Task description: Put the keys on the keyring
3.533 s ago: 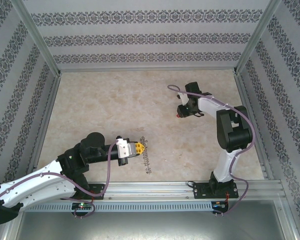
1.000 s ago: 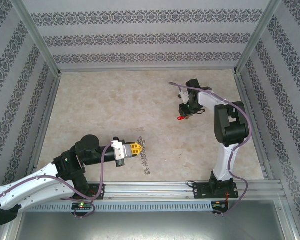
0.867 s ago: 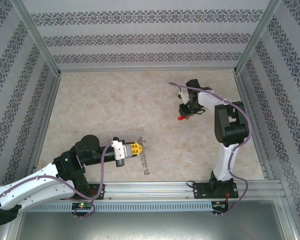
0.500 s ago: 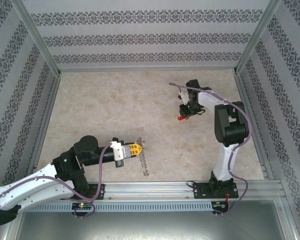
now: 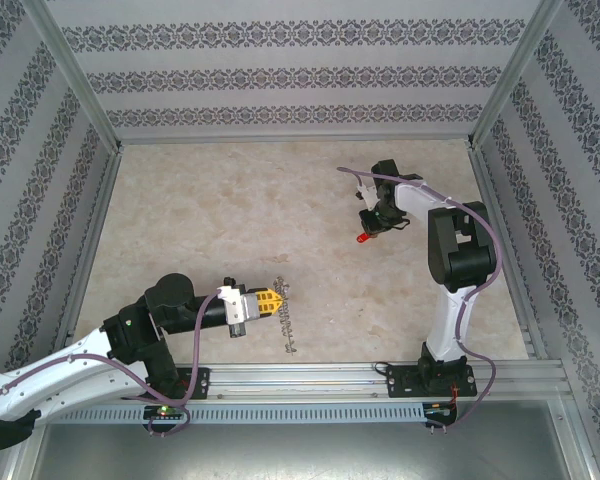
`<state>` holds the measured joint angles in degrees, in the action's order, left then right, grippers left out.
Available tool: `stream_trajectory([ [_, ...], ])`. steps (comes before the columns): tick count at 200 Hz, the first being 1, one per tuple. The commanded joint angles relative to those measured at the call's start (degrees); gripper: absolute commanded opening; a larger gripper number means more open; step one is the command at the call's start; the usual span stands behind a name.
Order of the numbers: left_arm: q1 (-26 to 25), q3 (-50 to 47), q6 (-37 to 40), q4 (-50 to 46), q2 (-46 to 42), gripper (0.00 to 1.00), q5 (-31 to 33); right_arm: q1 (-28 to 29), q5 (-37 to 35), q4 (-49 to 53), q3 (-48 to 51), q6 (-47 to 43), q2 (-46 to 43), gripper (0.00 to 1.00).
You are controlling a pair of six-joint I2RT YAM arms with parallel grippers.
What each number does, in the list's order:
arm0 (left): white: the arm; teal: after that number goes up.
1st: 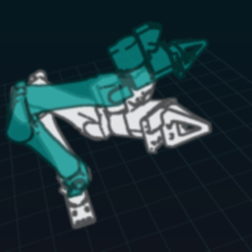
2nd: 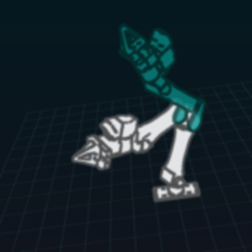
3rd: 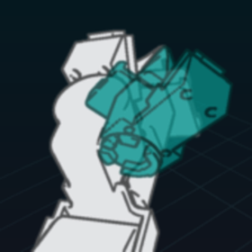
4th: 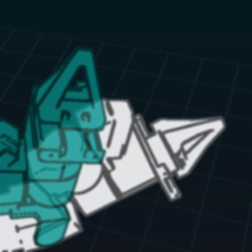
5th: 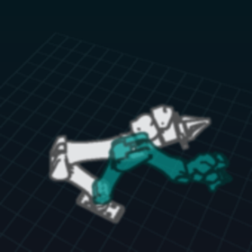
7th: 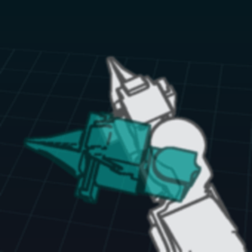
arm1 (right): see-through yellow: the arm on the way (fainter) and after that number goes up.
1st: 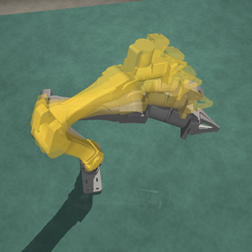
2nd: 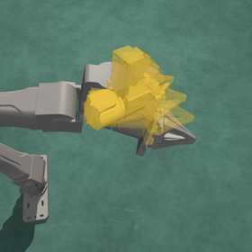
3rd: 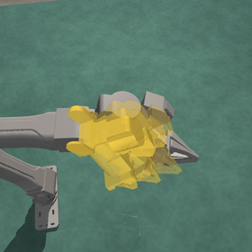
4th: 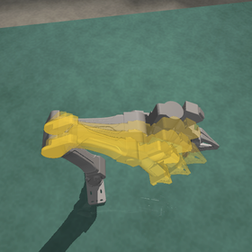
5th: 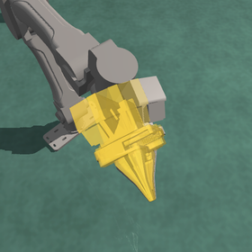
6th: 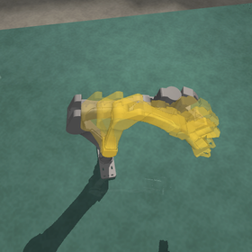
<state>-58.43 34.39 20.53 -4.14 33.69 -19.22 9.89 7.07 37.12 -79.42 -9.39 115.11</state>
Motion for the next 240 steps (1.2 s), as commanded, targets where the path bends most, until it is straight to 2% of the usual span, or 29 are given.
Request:
stream_trajectory([
  [1, -0.9, 0.0, 0.5, 3.2, -0.9, 0.0, -0.5, 0.5, -0.4, 1.6, -0.7, -0.6, 1.5, 0.06],
  [15, -1.0, 0.1, 0.5, 3.2, -1.0, 0.0, -0.9, 0.6, -0.3, 1.4, -0.4, -0.7, 1.3, 0.0],
  [53, -1.1, 0.1, -0.1, 3.3, -1.7, 0.0, -3.7, 2.6, -0.4, -1.6, 2.9, -2.3, -3.5, 0.0],
  [105, -1.1, 0.4, -2.1, 3.8, -4.2, 0.0, -6.6, 11.2, 0.4, -13.6, 15.6, -7.0, -21.0, 0.0],
  [135, -1.0, 2.3, -2.7, 1.2, -4.8, 0.0, -7.3, 15.2, 6.3, -21.7, 23.8, -7.3, -33.6, 0.0],
  [153, -0.6, 4.2, -3.2, -0.8, -4.5, 0.0, -8.8, 19.6, 8.4, -27.7, 30.2, -10.2, -43.1, 0.0],
  [188, 1.0, 6.2, -5.4, -0.9, -3.8, 0.0, -12.1, 25.2, 19.1, -36.5, 38.9, -12.5, -57.7, 0.0],
  [207, 1.7, 7.5, -5.9, -1.4, -2.9, 0.0, -13.4, 28.5, 23.1, -37.8, 41.6, -13.5, -63.1, 0.0],
  [240, 2.8, 10.3, -6.0, -2.9, 0.4, 0.0, -16.2, 32.8, 28.0, -36.6, 41.0, -12.9, -67.3, 0.0],
])
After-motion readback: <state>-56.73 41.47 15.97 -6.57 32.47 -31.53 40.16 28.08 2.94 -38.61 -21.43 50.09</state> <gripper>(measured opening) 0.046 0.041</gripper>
